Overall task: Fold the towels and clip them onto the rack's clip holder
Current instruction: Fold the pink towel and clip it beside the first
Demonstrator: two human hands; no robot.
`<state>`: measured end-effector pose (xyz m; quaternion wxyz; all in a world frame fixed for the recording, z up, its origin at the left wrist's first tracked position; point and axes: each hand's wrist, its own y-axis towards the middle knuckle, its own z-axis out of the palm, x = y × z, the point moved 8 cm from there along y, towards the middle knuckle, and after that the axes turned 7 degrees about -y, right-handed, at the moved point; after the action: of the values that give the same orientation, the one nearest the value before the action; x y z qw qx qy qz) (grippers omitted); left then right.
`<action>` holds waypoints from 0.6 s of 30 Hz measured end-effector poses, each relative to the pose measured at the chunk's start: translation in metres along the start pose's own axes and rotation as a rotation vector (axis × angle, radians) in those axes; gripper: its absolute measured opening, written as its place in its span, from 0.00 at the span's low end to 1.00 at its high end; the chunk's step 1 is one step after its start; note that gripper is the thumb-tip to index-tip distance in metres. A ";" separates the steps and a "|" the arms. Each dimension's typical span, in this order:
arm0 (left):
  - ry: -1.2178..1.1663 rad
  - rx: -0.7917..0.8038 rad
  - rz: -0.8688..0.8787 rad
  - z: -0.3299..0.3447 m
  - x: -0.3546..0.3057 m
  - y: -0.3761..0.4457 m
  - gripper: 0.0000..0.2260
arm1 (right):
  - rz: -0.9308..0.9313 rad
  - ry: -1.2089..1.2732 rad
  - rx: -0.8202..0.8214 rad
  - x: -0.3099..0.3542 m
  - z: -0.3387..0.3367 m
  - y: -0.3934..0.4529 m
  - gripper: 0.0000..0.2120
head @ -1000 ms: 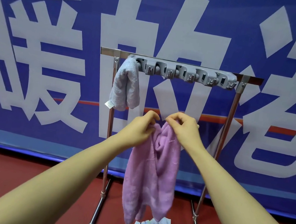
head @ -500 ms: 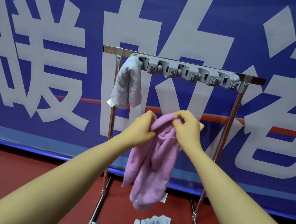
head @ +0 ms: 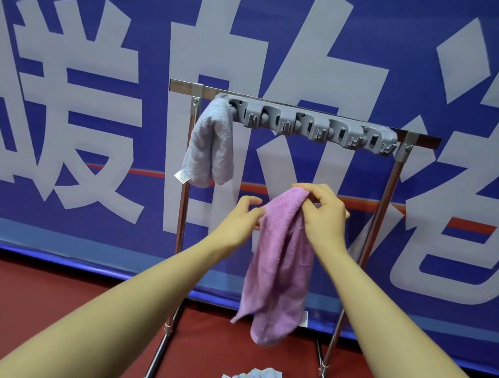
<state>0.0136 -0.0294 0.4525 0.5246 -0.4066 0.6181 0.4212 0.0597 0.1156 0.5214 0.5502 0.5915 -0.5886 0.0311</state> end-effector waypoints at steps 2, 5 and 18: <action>-0.061 -0.041 0.008 0.003 -0.002 0.000 0.16 | 0.000 -0.002 0.011 -0.003 -0.002 0.001 0.19; -0.102 -0.092 0.102 0.005 -0.008 0.003 0.12 | 0.001 -0.057 0.034 -0.010 -0.004 0.002 0.16; 0.109 -0.443 0.205 -0.059 -0.029 0.013 0.21 | 0.305 0.037 -0.129 -0.069 -0.039 -0.006 0.13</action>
<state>-0.0130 -0.0800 0.4877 0.3430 -0.4689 0.5761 0.5749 0.0667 0.1860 0.4861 0.5869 0.4579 -0.6620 0.0873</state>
